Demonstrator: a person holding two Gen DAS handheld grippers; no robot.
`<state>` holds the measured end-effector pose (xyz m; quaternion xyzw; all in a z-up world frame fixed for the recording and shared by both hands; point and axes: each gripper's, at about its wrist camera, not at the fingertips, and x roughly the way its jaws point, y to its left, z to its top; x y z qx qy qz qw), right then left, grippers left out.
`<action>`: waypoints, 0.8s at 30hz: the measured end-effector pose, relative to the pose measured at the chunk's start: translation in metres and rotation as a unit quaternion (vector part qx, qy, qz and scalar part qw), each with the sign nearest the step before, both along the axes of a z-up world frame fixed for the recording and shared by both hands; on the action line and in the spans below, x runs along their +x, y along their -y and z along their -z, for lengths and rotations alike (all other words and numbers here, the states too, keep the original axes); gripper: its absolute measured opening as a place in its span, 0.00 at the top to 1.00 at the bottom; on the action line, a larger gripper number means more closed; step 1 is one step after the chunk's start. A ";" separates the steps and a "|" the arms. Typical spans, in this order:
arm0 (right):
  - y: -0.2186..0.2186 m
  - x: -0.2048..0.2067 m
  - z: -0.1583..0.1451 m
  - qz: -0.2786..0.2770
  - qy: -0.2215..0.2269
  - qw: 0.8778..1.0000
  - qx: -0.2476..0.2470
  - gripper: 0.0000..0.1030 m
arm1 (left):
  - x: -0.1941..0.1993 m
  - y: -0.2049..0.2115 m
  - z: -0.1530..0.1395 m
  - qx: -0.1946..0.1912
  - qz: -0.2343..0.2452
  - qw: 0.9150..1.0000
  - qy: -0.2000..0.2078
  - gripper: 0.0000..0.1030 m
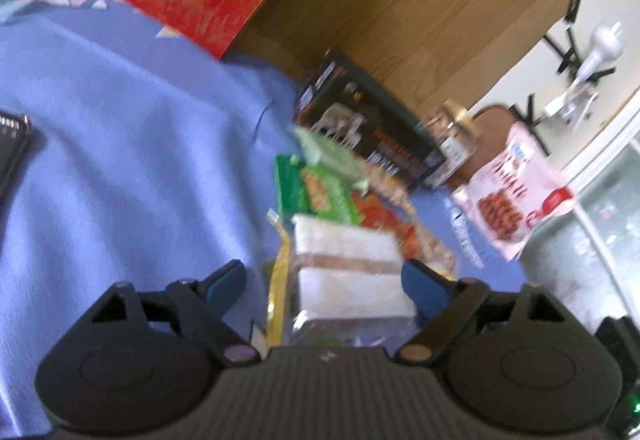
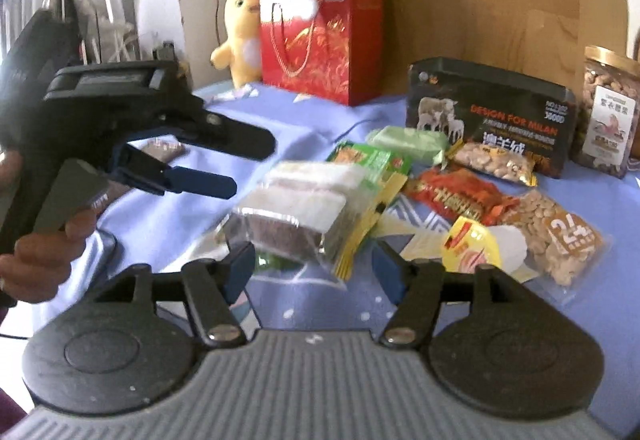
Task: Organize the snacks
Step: 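Grasp the white wrapped pastry packet with the left gripper, then lower the pastry packet into the black tin box and open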
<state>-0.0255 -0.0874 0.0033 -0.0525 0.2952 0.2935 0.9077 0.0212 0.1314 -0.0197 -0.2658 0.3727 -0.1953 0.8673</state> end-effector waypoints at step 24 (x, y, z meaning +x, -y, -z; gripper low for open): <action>0.042 0.115 -0.072 0.065 0.126 0.989 0.032 0.55 | 0.124 0.090 -0.099 0.028 0.045 0.994 0.097 0.32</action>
